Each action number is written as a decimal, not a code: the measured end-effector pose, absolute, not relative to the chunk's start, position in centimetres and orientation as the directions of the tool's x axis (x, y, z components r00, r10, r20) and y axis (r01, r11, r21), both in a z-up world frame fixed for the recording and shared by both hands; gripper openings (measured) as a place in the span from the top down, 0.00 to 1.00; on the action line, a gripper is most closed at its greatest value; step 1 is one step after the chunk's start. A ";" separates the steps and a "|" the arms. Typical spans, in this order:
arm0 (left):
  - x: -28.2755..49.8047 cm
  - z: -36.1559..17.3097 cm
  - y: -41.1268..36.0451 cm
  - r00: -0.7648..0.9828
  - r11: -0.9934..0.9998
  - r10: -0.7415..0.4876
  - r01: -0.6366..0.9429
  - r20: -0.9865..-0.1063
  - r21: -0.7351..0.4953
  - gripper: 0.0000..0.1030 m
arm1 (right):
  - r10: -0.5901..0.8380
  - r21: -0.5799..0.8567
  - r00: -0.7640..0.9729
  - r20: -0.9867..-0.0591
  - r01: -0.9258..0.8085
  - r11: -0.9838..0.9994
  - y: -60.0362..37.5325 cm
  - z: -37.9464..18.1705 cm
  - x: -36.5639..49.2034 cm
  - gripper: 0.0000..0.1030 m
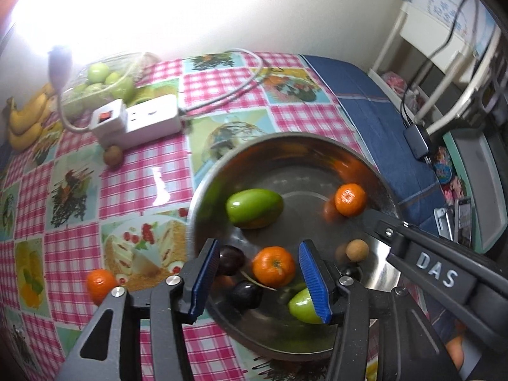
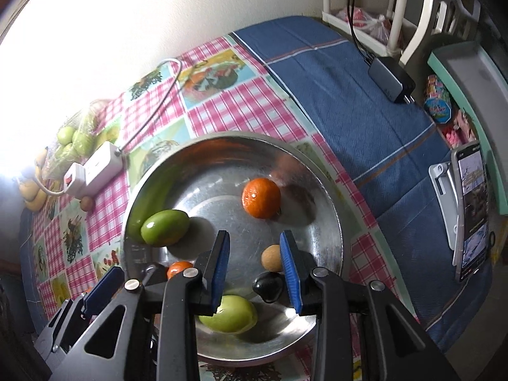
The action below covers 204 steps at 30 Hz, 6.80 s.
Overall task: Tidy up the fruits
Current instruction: 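Open the right tool to drop the kiwi while the left tool releases the mandarin, then move both open tools back from the bowl toward the remaining fruit, then grasp the last mandarin on the tablecloth with the left tool, then grasp the brown kiwi by the power strip with the right tool while the left tool holds the mandarin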
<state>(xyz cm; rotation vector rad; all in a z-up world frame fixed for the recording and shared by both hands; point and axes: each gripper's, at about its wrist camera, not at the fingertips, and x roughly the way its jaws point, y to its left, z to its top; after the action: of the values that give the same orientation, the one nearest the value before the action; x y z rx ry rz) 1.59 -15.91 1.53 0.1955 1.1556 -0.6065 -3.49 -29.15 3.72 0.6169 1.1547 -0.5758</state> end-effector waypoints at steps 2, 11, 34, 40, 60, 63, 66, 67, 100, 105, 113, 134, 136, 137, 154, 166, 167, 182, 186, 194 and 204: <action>2.1 1.8 -15.1 0.277 0.840 -0.340 0.519 -0.899 -0.158 0.45 | -0.106 0.144 0.306 -0.946 0.691 0.709 -29.0 4.0 -3.5 0.67; 4.3 2.8 -10.8 0.319 0.901 -0.306 0.401 -0.897 -0.164 0.46 | -0.110 0.136 0.317 -0.942 0.659 0.740 -28.2 4.5 -3.0 0.67; 6.3 1.2 -7.0 0.301 0.954 -0.210 0.271 -0.930 -0.128 0.21 | -0.093 0.100 0.267 -0.959 0.626 0.774 -26.8 2.6 -1.6 0.31; 6.7 0.9 -6.3 0.310 0.965 -0.188 0.235 -0.932 -0.116 0.10 | -0.082 0.110 0.276 -0.958 0.615 0.781 -26.7 2.5 -1.5 0.18; 6.8 1.5 -5.5 0.364 0.968 -0.191 0.226 -0.912 -0.112 0.00 | -0.116 0.067 0.270 -0.956 0.585 0.809 -26.3 2.7 -1.1 0.00; 6.9 1.8 -5.2 0.366 0.968 -0.197 0.219 -0.910 -0.122 0.00 | -0.115 0.066 0.274 -0.955 0.573 0.817 -26.1 2.8 -0.9 0.00; 7.0 2.0 -4.8 0.368 0.968 -0.204 0.213 -0.907 -0.131 0.00 | -0.119 0.054 0.270 -0.955 0.558 0.828 -25.6 2.9 -0.7 0.00; 7.0 2.1 -4.7 0.367 0.967 -0.209 0.212 -0.906 -0.137 0.00 | -0.120 0.052 0.271 -0.955 0.553 0.832 -25.4 3.0 -0.6 0.00; 9.3 1.6 6.6 0.362 0.984 -0.155 -0.031 -0.919 -0.178 0.00 | 0.001 0.110 0.307 -0.952 0.339 0.934 -13.6 2.8 4.3 0.00; 9.0 0.1 5.7 0.308 0.988 -0.138 -0.021 -0.941 -0.152 0.00 | 0.001 0.102 0.263 -0.965 0.369 0.924 -14.2 1.5 4.2 0.00; 8.6 -2.3 4.1 0.214 0.974 -0.215 -0.023 -0.953 -0.225 0.02 | -0.021 0.082 0.248 -0.969 0.401 0.912 -15.7 1.3 3.8 0.00; 8.2 -4.1 0.0 0.130 0.943 -0.332 0.037 -0.934 -0.330 0.50 | -0.030 0.076 0.234 -0.972 0.434 0.898 -17.7 0.9 3.0 0.00; 8.2 -4.1 0.1 0.129 0.943 -0.334 0.044 -0.934 -0.331 0.52 | -0.032 0.076 0.234 -0.972 0.438 0.896 -17.8 1.0 2.9 0.00; 8.2 -4.1 0.0 0.127 0.941 -0.338 0.045 -0.933 -0.335 0.55 | -0.033 0.076 0.235 -0.972 0.440 0.895 -17.8 1.0 2.9 0.00; 9.4 -2.3 1.2 0.215 0.926 -0.376 0.057 -0.902 -0.372 0.62 | -0.051 0.080 0.273 -0.961 0.447 0.891 -18.0 1.6 3.0 0.00; 11.6 -1.5 2.1 0.286 0.933 -0.357 0.067 -0.889 -0.353 0.62 | -0.027 0.142 0.400 -0.916 0.386 0.912 -16.7 3.3 5.4 0.01; 12.0 -1.5 2.1 0.289 0.934 -0.355 0.070 -0.889 -0.350 0.62 | -0.025 0.143 0.407 -0.913 0.379 0.914 -16.5 3.4 5.8 0.01; 18.0 -1.4 3.8 0.294 0.948 -0.317 0.135 -0.902 -0.289 0.62 | 0.026 0.156 0.389 -0.921 0.306 0.939 -14.3 1.7 14.0 0.10; 19.4 -1.7 4.3 0.302 0.954 -0.292 0.156 -0.907 -0.255 0.62 | 0.019 0.110 0.336 -0.942 0.254 0.961 -13.6 1.1 15.9 0.23; 21.3 -2.7 5.6 0.302 0.954 -0.290 0.171 -0.908 -0.247 0.62 | 0.013 0.097 0.336 -0.942 0.233 0.968 -12.4 -1.0 18.7 0.37; 22.4 -3.5 6.0 0.305 0.951 -0.298 0.180 -0.905 -0.252 0.62 | -0.022 0.044 0.303 -0.953 0.210 0.977 -11.3 -2.8 21.2 0.60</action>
<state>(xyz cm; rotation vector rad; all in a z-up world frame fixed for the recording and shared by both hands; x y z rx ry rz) 22.44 5.95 -3.54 -0.1102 1.2214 -0.3171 21.17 -11.26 -2.84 0.1713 1.2556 -0.1550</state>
